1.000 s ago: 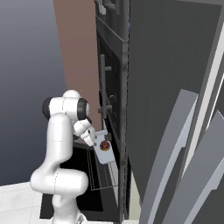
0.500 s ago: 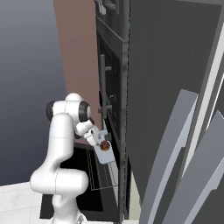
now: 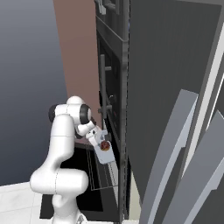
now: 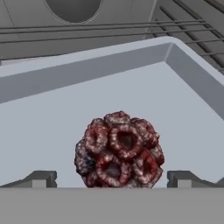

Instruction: Take the baked cake out of the oven and place it on the plate for cooling. Then close the oven door.

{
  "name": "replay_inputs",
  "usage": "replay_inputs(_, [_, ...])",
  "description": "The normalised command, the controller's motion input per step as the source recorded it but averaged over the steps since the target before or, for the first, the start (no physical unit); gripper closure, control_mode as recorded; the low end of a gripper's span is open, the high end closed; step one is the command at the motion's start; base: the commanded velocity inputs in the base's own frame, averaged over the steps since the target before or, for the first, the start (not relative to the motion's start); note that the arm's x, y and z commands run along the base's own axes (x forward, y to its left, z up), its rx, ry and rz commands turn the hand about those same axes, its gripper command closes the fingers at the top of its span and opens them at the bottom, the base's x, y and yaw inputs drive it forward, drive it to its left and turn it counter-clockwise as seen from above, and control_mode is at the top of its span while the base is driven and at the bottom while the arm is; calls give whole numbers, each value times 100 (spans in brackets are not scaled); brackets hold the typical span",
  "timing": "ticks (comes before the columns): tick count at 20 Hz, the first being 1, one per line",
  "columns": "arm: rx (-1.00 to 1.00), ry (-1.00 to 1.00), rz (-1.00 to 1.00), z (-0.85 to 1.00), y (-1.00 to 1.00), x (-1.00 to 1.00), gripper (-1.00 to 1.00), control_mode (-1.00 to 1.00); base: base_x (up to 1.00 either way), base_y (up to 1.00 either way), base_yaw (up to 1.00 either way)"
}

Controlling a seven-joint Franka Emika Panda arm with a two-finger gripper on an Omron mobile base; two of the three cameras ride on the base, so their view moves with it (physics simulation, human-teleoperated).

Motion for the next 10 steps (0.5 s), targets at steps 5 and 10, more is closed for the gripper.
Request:
replay_inputs(5, [-1, -4, -14, -18, 0, -2, -100, -100, 0, 0, 0])
replay_inputs(10, [-2, -3, -13, -27, -1, -3, -100, -100, 0, 0, 0])
